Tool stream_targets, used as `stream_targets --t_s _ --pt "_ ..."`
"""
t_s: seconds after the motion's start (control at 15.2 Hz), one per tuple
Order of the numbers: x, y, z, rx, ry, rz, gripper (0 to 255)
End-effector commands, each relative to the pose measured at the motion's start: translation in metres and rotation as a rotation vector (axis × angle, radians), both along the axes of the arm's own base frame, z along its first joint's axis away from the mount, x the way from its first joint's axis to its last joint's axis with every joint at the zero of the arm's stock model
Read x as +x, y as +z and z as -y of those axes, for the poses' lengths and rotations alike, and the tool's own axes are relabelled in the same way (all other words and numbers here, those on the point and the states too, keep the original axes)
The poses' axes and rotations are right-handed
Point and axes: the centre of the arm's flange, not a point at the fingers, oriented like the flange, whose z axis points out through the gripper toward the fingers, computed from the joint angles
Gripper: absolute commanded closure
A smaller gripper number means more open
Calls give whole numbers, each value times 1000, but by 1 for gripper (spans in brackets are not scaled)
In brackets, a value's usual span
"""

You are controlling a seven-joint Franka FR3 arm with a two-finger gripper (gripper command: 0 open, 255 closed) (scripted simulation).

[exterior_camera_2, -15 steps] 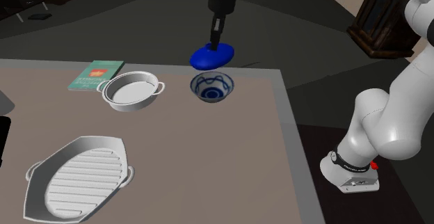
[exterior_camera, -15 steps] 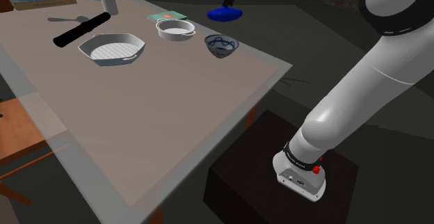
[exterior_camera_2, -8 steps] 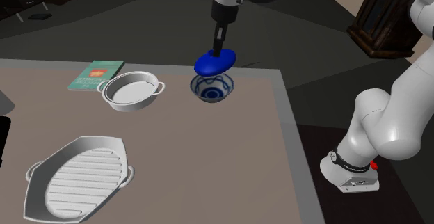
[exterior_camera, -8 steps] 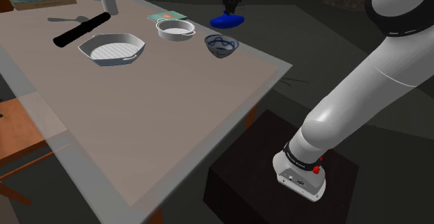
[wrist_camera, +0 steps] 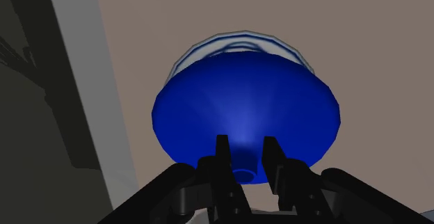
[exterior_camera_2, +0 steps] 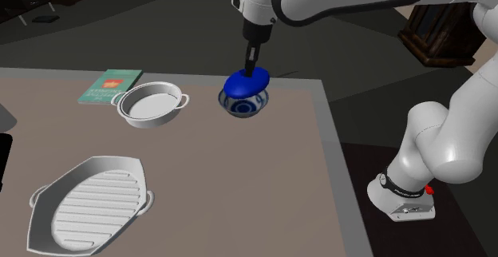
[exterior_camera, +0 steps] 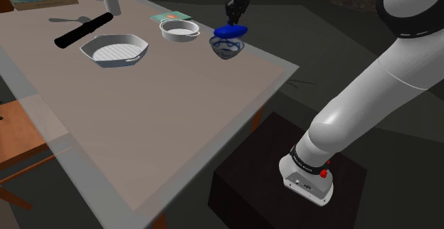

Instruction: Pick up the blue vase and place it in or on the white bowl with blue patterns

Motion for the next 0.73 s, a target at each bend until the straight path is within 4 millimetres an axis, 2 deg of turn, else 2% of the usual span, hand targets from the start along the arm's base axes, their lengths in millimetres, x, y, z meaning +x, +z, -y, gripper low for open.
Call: stream_targets --t_s 0.0,0.33,0.66 --pt "0 -10 0 0 0 1 255" --pt "0 -35 0 0 0 1 255" --pt "0 -35 0 0 0 1 255"
